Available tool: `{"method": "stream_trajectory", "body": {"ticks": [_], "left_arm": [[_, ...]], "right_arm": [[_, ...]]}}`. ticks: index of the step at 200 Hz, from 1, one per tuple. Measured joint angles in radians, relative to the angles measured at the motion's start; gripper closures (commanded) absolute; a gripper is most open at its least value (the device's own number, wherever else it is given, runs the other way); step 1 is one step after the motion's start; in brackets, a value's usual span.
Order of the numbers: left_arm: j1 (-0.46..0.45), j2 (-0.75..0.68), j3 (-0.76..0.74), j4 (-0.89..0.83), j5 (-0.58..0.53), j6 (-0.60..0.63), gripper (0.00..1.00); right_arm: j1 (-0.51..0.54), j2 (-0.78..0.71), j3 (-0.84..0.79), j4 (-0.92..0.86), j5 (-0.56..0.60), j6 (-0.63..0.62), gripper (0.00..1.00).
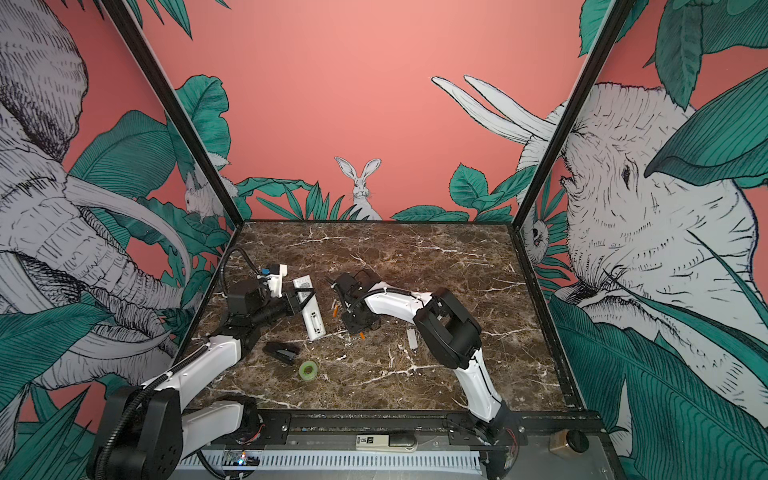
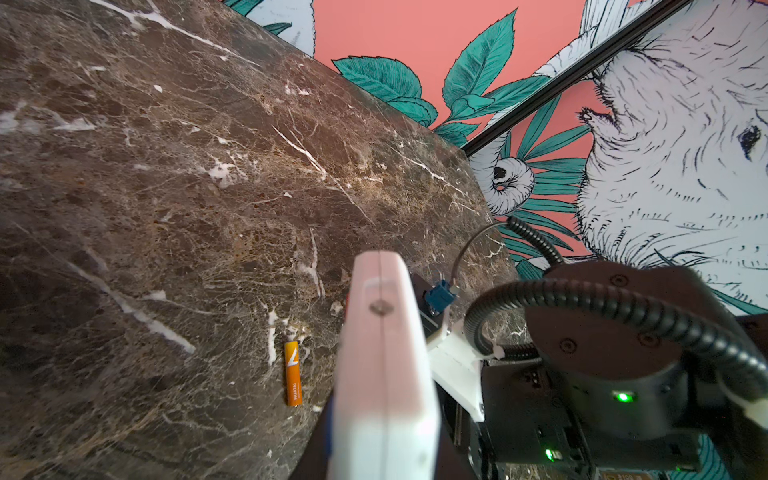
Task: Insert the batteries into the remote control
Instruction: 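Lower the right gripper onto an orange battery and close on its end, then lift the orange battery upright with the right gripper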
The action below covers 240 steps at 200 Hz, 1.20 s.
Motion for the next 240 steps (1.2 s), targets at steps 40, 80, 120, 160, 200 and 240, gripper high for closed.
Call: {"method": "stream_trajectory", "body": {"ticks": [40,80,120,160,200,240], "left_arm": [[0.000,0.011,0.005,0.000,0.002,0.000,1.00],[0.000,0.013,0.014,0.001,0.011,-0.001,1.00],[0.000,0.013,0.014,0.006,0.023,-0.005,1.00],[0.000,0.013,0.014,0.009,0.032,-0.012,1.00],[0.000,0.016,0.014,0.029,0.037,-0.023,1.00],[0.000,0.020,0.014,0.031,0.039,-0.028,1.00]], "right_arm": [[0.000,-0.039,-0.055,-0.019,-0.014,0.000,0.94],[0.000,-0.078,-0.112,-0.026,-0.019,0.001,0.94],[0.000,-0.099,-0.145,-0.008,-0.019,0.005,0.90],[0.000,-0.109,-0.164,0.014,-0.022,0.014,0.71],[0.000,-0.135,-0.194,0.016,-0.022,0.017,0.62],[0.000,-0.172,-0.243,0.010,-0.015,0.024,0.62]]}}
